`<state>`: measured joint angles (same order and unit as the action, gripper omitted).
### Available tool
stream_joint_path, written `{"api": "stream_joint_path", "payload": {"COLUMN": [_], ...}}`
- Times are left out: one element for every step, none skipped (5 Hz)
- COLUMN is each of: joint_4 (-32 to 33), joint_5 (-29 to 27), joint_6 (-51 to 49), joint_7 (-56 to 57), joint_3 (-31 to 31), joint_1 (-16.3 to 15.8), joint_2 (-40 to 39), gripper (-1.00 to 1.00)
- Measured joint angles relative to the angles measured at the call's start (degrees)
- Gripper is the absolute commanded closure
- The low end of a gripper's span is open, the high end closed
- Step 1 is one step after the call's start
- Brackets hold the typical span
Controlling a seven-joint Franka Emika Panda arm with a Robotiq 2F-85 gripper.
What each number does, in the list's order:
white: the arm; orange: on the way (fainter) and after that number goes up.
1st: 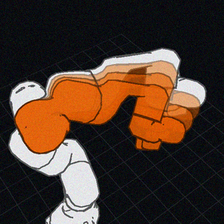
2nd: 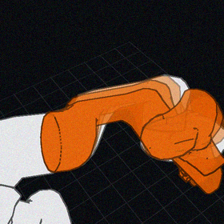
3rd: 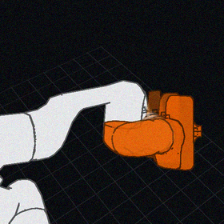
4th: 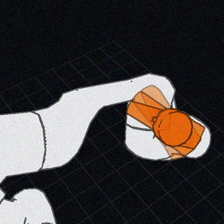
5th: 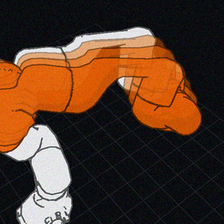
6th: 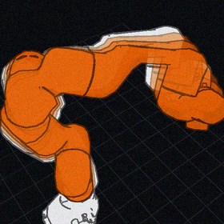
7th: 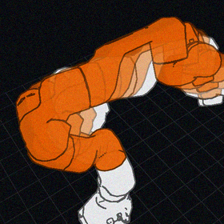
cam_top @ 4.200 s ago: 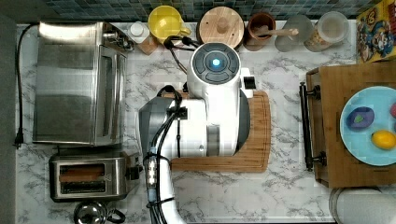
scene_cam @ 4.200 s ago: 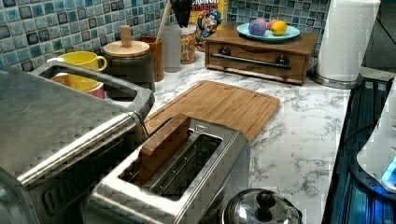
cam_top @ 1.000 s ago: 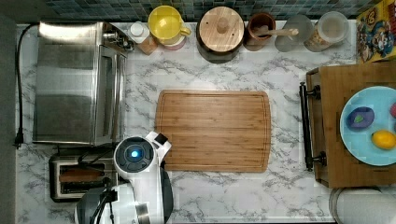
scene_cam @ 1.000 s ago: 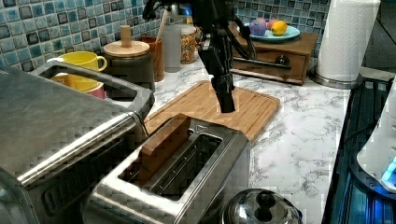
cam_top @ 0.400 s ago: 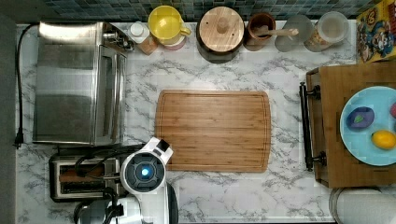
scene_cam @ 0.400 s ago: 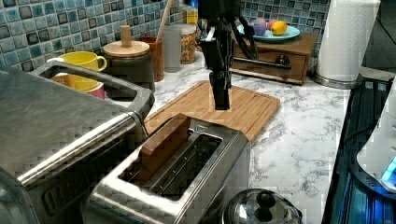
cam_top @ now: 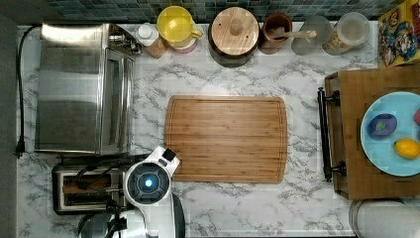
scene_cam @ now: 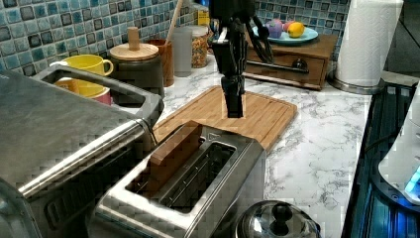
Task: Turn on the toaster.
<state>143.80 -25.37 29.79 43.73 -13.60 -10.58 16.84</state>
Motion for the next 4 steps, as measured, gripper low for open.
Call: {"api": "stream_joint_path", "payload": {"joint_4": [0.00,-0.11,-0.11,-0.45], "joint_5": [-0.03,0.01,0.07,1.38], "joint_6": [0.36,0.59,1.68,1.82], "joint_7": [0.00,-0.20,-0.25,-1.04], "joint_3": [-0.53,-1.42,-1.76,-1.63], "joint_1": [-0.34,-0.29,-0.27,-0.25], "joint_2": [-2.07,-4.21,-5.87,-7.33], "gripper": [1.00,1.00,1.00,1.00]}}
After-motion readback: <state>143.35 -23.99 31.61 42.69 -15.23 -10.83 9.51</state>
